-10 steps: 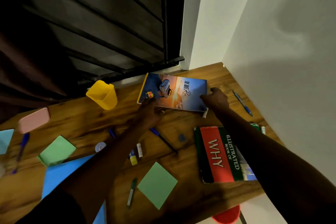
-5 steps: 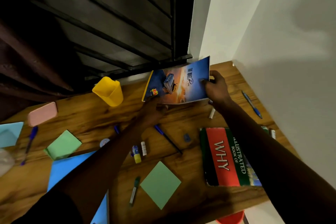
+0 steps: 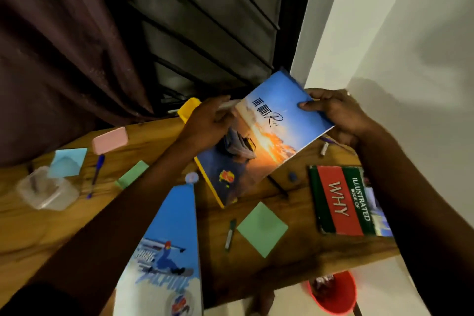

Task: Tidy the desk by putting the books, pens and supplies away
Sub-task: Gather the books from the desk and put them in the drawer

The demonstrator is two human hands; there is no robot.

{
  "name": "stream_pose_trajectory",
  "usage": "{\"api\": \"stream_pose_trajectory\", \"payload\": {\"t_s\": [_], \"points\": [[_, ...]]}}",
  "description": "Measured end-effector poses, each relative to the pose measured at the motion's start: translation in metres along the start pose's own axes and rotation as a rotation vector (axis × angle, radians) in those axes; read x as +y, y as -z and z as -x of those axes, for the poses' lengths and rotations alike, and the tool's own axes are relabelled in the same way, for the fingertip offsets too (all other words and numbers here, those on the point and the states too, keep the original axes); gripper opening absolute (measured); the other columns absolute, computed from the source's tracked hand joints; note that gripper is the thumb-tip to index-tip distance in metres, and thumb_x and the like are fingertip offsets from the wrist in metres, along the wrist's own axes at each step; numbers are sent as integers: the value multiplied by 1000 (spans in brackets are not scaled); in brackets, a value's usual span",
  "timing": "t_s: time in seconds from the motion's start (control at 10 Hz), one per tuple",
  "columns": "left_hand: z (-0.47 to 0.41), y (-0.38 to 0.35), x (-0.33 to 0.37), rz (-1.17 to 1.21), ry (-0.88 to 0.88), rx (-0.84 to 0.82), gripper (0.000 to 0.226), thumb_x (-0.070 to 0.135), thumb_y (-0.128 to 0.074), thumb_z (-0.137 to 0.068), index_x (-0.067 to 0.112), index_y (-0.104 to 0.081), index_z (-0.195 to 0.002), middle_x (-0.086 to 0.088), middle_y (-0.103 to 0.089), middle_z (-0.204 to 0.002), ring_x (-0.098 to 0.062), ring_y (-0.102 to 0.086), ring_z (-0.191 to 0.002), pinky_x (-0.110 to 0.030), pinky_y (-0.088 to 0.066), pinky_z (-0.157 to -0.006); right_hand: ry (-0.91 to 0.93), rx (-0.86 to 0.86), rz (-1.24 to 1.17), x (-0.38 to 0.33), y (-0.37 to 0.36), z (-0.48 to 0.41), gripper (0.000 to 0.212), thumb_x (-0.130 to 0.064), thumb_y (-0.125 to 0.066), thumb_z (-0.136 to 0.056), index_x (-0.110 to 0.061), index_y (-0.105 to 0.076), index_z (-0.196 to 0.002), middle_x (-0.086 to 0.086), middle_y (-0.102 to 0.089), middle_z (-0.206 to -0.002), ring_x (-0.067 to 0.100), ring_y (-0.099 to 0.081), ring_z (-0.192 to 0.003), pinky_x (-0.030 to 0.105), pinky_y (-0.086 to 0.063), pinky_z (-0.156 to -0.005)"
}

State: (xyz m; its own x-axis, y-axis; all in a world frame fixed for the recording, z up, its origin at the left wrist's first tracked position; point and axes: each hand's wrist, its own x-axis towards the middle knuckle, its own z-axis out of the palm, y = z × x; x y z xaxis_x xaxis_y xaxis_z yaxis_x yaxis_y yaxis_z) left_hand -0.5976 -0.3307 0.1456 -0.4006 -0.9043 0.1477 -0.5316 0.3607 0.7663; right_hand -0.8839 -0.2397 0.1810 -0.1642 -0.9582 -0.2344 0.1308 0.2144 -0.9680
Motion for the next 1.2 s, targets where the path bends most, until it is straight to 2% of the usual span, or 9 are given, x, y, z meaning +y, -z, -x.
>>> {"api": "stream_pose_trajectory", "payload": {"t_s": [0.1,0.2,0.3,0.6,0.7,0.8,1.0,1.1,1.2], "points": [[44,30,-12,170,100,-187,27,5,-60,-97,9,-68,-122,-5,-73,-110,-8,-71,-96,-21,-53,-84,-85,-163,88,7,-26,13,38,-6,-66,-92,-3,-66,-130,21,-69,-128,43,-65,-119,55,-50,-106],[104,54,-33,339,306,-211,14,16,-63,-98,11,-72,-107,-7,-72,-91,-14,-67,-79,-31,-52,-64,-160,-239,98,20,-61,23,33,-4,-65,-92,-4,-70,-124,22,-69,-127,40,-67,-113,49,-54,-102],[169,72,-48,510,486,-186,19,15,-64,-98,3,-68,-113,-7,-67,-86,-11,-64,-66,-24,-53,-51,-238,-259,116,40,-103,33,31,-9,-72,-87,-3,-73,-117,23,-70,-125,35,-71,-101,41,-61,-91],[292,93,-100,527,802,102,24,6,-56,-101,0,-62,-123,-18,-67,-121,-39,-62,-117,-53,-48,-105,-450,-237,-4,129,-201,86,30,-22,-67,-93,-17,-69,-123,2,-76,-85,16,-75,-74,33,-64,-70],[310,91,-103,407,782,102,18,-3,-40,-104,4,-55,-97,-6,-53,-89,-24,-56,-89,-31,-47,-88,-477,-245,65,157,-222,110,28,-12,-65,-96,-11,-70,-123,6,-79,-99,20,-77,-86,38,-63,-78],[317,90,-112,439,819,98,26,-8,-38,-104,4,-56,-89,-8,-50,-89,-27,-49,-89,-32,-44,-92,-446,-183,162,175,-239,128,37,-2,-71,-88,-7,-66,-124,11,-77,-113,31,-74,-103,43,-61,-85],[331,88,-124,443,727,216,10,15,-65,-96,7,-61,-101,-16,-64,-105,-39,-66,-101,-58,-53,-94,-306,-57,266,192,-255,134,37,13,-65,-88,-1,-64,-122,11,-71,-92,18,-69,-69,21,-54,-48],[332,94,-135,346,735,113,23,26,-68,-92,10,-67,-110,-12,-74,-100,-30,-75,-87,-48,-64,-73,-213,-14,405,200,-259,127,36,13,-69,-85,0,-68,-118,10,-73,-92,14,-67,-65,19,-51,-46],[332,87,-178,117,662,69,35,52,-71,-76,26,-71,-100,-2,-76,-92,-23,-75,-84,-47,-63,-77,-117,18,563,207,-260,123,29,11,-72,-83,0,-71,-110,7,-74,-95,6,-68,-70,16,-52,-56]]}}
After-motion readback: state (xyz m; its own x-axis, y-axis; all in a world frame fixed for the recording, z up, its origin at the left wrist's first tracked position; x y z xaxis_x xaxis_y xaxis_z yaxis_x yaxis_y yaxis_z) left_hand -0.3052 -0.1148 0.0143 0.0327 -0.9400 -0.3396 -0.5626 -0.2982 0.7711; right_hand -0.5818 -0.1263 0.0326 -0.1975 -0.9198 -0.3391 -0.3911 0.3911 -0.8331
